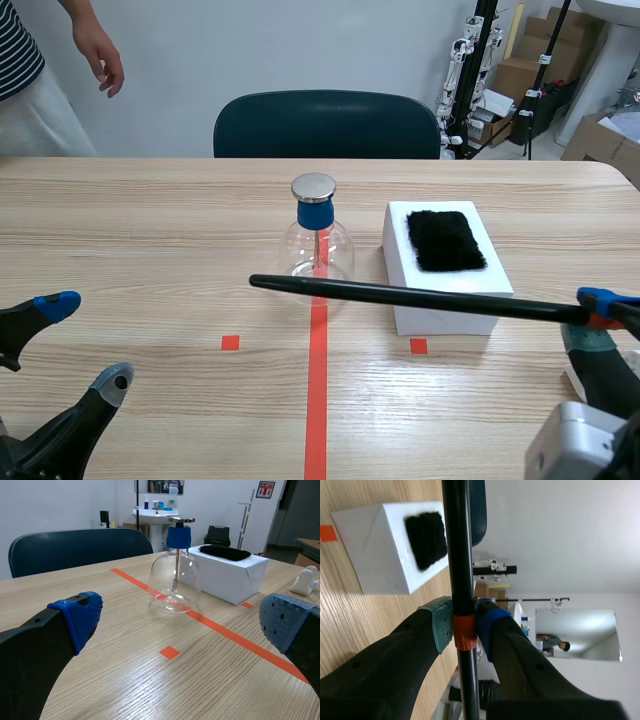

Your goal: Do the electroscope experiment. rub the rod on the fur

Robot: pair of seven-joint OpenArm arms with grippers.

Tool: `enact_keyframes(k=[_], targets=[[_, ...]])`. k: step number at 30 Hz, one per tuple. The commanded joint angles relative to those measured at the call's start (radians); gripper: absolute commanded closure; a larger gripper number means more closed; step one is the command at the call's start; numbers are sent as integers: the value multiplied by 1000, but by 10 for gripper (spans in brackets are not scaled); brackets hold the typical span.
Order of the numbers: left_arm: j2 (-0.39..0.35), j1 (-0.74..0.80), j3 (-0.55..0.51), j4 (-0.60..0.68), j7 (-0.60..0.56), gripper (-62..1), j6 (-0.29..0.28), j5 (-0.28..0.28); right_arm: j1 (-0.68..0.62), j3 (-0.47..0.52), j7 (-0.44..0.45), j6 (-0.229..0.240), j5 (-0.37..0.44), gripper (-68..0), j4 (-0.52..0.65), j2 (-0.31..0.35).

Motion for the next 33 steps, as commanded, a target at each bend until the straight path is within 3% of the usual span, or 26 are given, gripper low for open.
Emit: enact_keyframes(k=[1, 8, 16, 19, 24, 29, 33], targets=[[-9, -5, -3, 14, -18, -623, -2, -7, -2, 27, 1, -14, 29, -102, 14, 3], [-9, -5, -3, 14, -18, -623, -2, -7, -2, 122, 21, -14, 121, -102, 14, 4], [-9, -5, -3, 14, -18, -623, -2, -7, 72, 243, 23, -14, 127, -102, 14, 14], [-9, -5, -3, 14, -18, -623, -2, -7, 137, 254, -42, -13, 151, -102, 14, 64], [-9, -5, -3, 14, -18, -623, -2, -7, 290, 254, -170, 63, 150, -102, -19, 167], [-9, -5, -3, 14, -18, -623, -2, -7, 449, 249, -177, 82, 101, -102, -135, 254], [-9, -5, -3, 14, -18, -623, -2, -7, 549, 238, -152, 140, 37, -102, -233, 310]])
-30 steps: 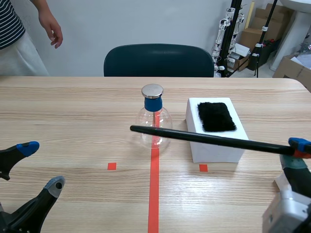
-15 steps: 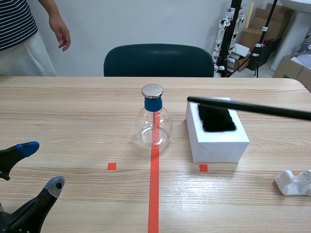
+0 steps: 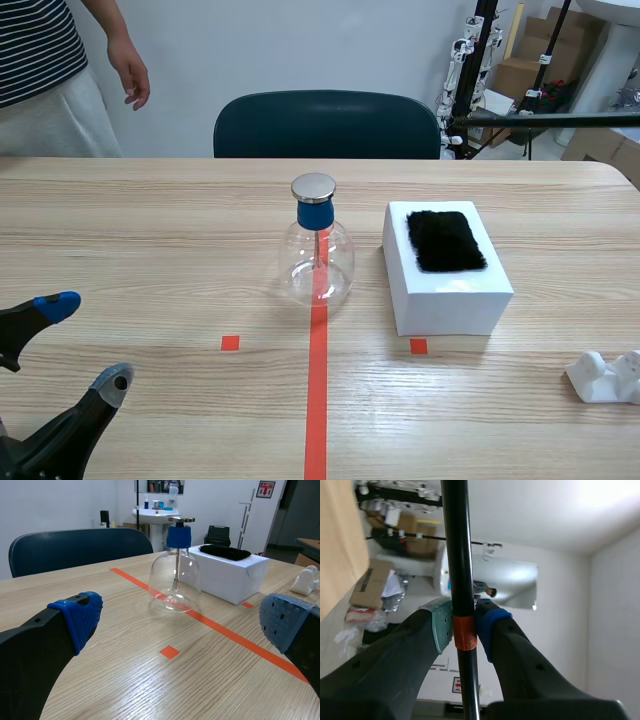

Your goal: Do the electroscope experiment. rub the rod on the fur

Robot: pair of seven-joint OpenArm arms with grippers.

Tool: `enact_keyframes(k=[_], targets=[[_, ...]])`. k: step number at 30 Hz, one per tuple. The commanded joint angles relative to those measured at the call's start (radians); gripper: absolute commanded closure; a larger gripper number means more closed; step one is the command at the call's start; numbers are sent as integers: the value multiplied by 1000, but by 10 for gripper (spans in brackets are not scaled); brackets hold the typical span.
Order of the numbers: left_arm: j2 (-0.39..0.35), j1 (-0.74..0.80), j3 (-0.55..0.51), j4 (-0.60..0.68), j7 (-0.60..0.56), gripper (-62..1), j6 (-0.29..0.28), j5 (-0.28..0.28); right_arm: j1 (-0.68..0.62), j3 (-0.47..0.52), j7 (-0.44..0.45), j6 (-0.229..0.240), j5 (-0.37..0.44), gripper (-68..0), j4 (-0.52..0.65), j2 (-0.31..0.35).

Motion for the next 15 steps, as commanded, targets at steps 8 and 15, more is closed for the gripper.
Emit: enact_keyframes(k=[8, 15], targets=[[-9, -5, -3, 14, -18, -623, -2, -7, 173, -47, 3, -19, -97, -102, -170, 55], [-9, -5, -3, 14, -18, -623, -2, -7, 276, -89, 21, -19, -174, -102, -293, 56]])
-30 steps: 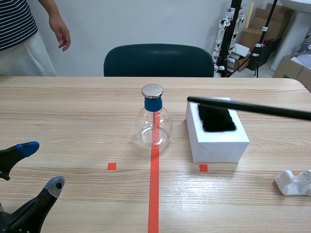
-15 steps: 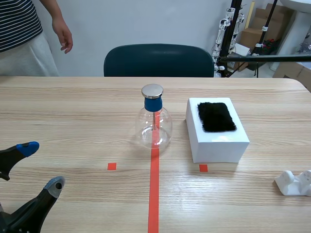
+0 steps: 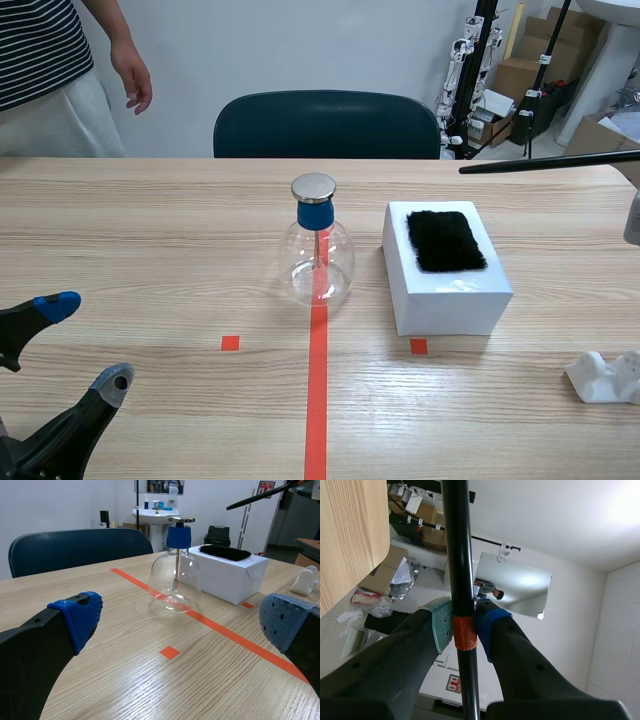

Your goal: Do the electroscope experiment. rub the rod on the fur

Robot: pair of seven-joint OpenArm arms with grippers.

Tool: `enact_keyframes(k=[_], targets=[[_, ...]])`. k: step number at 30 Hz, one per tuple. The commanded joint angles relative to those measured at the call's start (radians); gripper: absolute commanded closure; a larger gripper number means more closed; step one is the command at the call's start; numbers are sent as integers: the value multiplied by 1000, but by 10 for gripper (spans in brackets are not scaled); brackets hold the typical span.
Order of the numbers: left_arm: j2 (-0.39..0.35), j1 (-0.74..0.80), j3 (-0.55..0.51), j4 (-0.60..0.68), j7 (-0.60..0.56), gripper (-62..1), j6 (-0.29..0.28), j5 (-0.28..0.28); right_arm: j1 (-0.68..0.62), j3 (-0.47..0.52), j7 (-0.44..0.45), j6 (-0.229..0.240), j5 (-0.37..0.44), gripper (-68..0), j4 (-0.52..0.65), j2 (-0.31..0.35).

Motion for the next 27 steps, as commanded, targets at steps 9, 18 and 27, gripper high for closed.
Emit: enact_keyframes(k=[9, 18, 27], targets=[[-9, -5, -3, 14, -18, -623, -2, -7, 93, -44, 25, -11, -100, -102, -77, 16], [-9, -5, -3, 14, -18, -623, -2, -7, 94, -61, 46, -3, -169, -102, -78, 16], [-9, -5, -3, 14, -18, -623, -2, -7, 95, -83, 46, 0, -216, -102, -78, 15]])
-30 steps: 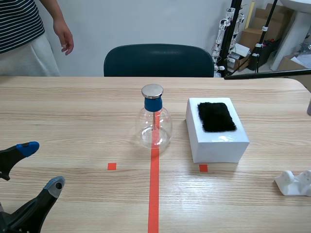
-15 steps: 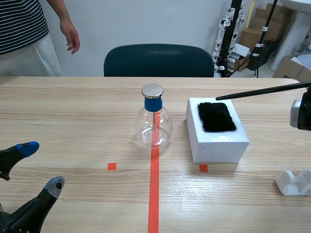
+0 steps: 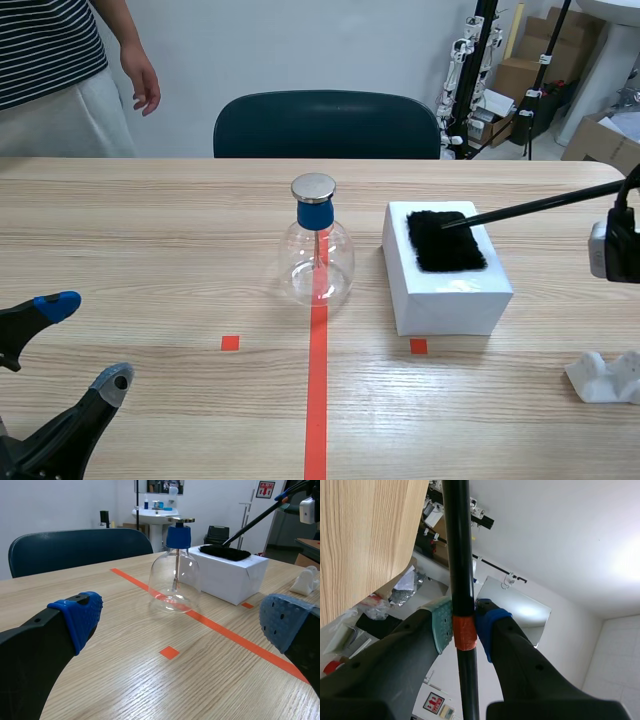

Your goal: Do the electroscope experiment. rub the rod on the fur

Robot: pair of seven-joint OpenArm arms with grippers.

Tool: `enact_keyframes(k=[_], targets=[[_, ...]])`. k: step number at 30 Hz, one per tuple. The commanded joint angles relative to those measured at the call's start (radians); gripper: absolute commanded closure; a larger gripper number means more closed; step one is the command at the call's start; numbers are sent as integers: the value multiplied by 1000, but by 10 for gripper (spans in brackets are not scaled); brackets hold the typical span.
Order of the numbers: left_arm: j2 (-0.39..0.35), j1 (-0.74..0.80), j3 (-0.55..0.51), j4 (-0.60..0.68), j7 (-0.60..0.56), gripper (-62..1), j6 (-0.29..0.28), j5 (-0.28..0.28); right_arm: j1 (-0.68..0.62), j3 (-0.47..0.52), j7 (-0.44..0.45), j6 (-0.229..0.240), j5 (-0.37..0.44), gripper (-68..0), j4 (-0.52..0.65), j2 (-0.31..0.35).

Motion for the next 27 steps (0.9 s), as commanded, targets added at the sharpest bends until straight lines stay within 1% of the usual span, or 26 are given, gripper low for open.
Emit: enact_keyframes(k=[1, 5, 8, 11, 25, 27], targets=[[-9, -5, -3, 14, -18, -623, -2, -7, 18, -8, -12, -11, -2, -102, 21, 16], [-9, -5, -3, 14, -18, -623, -2, -7, 29, -21, -26, -5, -2, -102, 21, 16], [-9, -5, -3, 14, -18, -623, -2, -7, 43, -29, -55, 23, -2, -102, 21, 16], [-9, -5, -3, 14, -18, -623, -2, -7, 48, -29, -56, 40, -2, -102, 21, 16], [-9, -5, -3, 14, -18, -623, -2, -7, 27, -35, 9, 42, -2, -102, 21, 16], [-9, -5, -3, 14, -18, -623, -2, -7, 16, -35, 12, 48, -2, -102, 19, 16]])
